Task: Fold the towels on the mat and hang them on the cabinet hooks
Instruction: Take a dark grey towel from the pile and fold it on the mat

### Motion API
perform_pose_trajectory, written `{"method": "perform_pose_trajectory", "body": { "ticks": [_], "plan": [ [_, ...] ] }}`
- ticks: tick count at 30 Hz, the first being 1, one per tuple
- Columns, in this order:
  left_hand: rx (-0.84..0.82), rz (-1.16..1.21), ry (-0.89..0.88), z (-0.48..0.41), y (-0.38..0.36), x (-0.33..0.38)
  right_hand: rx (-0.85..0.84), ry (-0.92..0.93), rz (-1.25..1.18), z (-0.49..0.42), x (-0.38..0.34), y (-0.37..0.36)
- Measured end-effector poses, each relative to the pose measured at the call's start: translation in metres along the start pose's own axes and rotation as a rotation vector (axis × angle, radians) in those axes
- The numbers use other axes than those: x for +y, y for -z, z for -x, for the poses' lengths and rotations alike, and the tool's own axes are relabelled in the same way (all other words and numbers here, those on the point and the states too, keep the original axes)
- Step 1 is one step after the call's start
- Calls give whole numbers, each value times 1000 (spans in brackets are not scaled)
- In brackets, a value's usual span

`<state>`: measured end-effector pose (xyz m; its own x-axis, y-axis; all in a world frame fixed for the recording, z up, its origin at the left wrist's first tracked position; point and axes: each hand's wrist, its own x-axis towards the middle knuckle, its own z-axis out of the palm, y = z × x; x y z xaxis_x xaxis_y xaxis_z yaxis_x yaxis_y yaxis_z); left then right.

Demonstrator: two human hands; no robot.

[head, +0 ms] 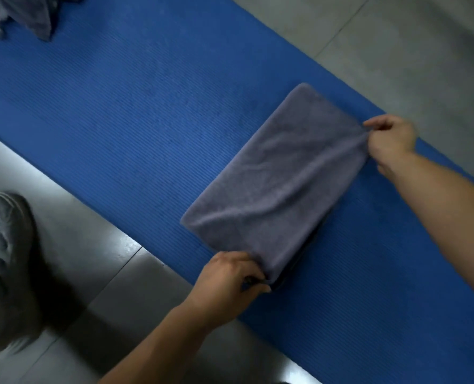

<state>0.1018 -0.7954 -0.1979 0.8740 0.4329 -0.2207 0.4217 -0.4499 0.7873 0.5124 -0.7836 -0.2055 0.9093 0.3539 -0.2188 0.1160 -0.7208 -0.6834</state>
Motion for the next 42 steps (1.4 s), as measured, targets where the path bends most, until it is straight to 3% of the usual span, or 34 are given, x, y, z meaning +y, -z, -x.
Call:
{"method": "perform_pose_trajectory", "body": {
  "ticks": [9, 11, 14, 17, 20, 25, 31, 37, 42],
  "plan": [
    [-33, -126, 5, -3, -20, 8, -103, 173, 338, 9, 27, 5],
    [50, -61, 59, -6, -13, 12, -101, 223, 494, 18, 18, 6],
    [349, -174, 111, -16, 0, 1, -3, 330, 715, 35, 4, 2],
    [464, -292, 360, -30, 22, -17, -124, 486, 584, 47, -8, -15],
    [389, -243, 579, -36, 43, -29, -308, 615, 431, 54, -27, -39],
    [285, -57, 779, -38, 62, -38, -478, 716, 520, 42, -65, -74],
    [207, 37, 799, -37, 70, -46, -553, 675, 801, 8, -84, -89],
    [327, 329, 750, -32, 79, -54, -600, 701, 1001, -9, -108, -85],
    [250, 438, 727, -31, 95, -70, -581, 766, 999, -17, -121, -81]
  ]
}}
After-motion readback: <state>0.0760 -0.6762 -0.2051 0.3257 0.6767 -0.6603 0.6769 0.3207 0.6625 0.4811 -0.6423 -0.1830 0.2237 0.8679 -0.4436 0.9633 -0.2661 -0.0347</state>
